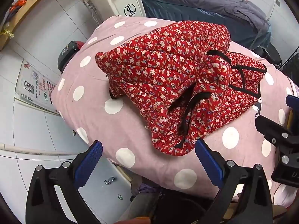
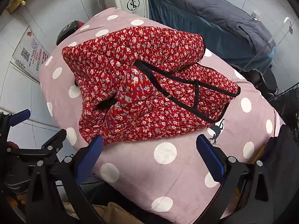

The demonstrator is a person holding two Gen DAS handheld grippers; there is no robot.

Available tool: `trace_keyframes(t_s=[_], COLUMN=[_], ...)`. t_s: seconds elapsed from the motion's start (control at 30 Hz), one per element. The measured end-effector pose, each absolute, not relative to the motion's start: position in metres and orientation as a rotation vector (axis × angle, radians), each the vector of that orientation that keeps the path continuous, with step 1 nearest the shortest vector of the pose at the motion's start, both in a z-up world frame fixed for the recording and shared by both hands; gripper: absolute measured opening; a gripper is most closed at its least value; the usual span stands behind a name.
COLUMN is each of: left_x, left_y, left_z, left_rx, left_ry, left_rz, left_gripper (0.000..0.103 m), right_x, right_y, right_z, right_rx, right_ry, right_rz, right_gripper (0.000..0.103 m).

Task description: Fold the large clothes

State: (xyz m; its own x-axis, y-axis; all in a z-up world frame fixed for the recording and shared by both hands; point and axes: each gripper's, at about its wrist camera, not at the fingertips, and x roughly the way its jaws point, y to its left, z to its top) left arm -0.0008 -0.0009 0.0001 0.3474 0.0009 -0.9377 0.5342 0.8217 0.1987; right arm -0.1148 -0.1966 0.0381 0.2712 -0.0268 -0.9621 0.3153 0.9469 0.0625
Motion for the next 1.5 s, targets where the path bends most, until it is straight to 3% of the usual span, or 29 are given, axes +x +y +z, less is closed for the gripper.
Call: trace_keyframes(t_s=[1.5], left_x=[-0.006], left_y=[-0.028], left_z=[-0.013], left_rx=[0.622], left_ry=[1.205], left_rz=[-0.369], left_gripper=[0.097], right_x=[-0.124], right_y=[-0.22], right_z=[0.024], right_rx=[0.288], right_ry=[1.289], right_rz=[-0.259], right_gripper=[0.098])
